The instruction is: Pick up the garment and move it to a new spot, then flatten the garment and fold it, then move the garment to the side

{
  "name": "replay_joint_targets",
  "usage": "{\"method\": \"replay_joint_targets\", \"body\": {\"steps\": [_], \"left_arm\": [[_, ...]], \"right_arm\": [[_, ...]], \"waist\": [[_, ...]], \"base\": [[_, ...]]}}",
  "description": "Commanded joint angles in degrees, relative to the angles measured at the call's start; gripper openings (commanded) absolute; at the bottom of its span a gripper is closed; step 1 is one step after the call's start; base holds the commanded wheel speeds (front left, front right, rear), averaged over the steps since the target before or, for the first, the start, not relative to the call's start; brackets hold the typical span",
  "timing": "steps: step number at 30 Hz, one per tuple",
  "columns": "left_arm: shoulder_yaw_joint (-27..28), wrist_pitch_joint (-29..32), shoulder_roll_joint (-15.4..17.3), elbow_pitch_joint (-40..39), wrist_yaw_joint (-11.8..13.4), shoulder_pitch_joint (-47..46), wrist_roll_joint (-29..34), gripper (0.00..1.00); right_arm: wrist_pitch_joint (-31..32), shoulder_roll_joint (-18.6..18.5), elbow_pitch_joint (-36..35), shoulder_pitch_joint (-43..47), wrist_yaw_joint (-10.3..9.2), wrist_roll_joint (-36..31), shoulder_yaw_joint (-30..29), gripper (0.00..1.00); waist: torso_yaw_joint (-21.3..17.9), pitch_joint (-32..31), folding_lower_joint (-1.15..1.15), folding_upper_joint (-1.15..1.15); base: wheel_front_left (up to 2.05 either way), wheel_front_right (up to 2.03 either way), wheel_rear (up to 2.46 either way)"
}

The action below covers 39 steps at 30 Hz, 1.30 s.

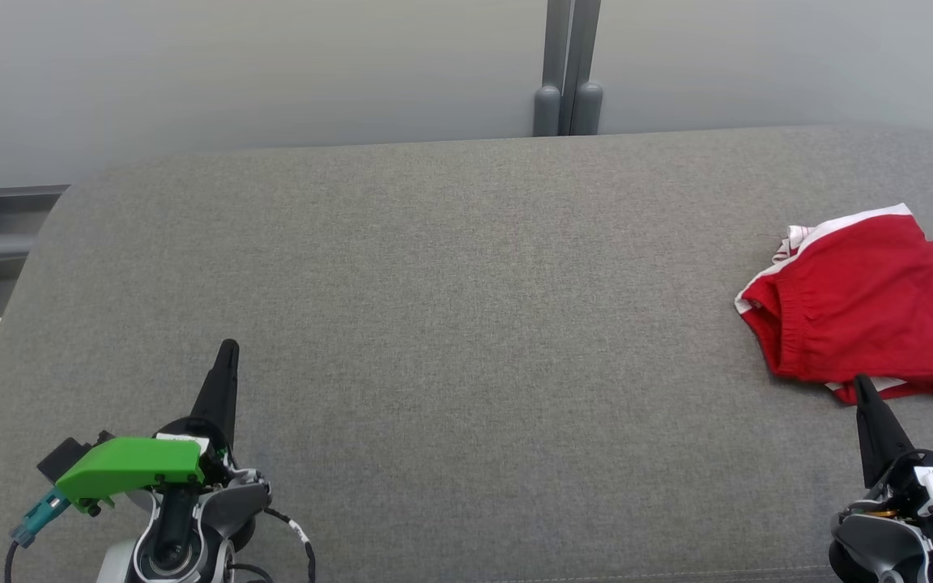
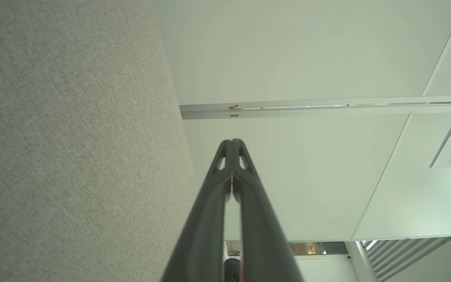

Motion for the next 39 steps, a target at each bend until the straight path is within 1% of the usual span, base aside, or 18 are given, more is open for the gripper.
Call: {"method": "replay_joint_targets", "body": {"steps": [1,39], "left_arm": [[0.16,0.15,0.08,-0.08,-0.34,-0.81,-0.37,0.00],[0.15,0.15,0.08,-0.09,-0.34,-0.82,-0.38,0.00]], "right_arm": [[0.15,-0.24,-0.26,-0.41,0.02,0.27,-0.09,0.00],[0.15,-0.24,-0.26,-0.40,0.02,0.28,-0.09,0.00]], "waist": [[0.00,0.00,0.00,0.00],[0.00,0.00,0.00,0.00]], "base": [[0.00,0.00,0.00],[0.00,0.00,0.00]]}}
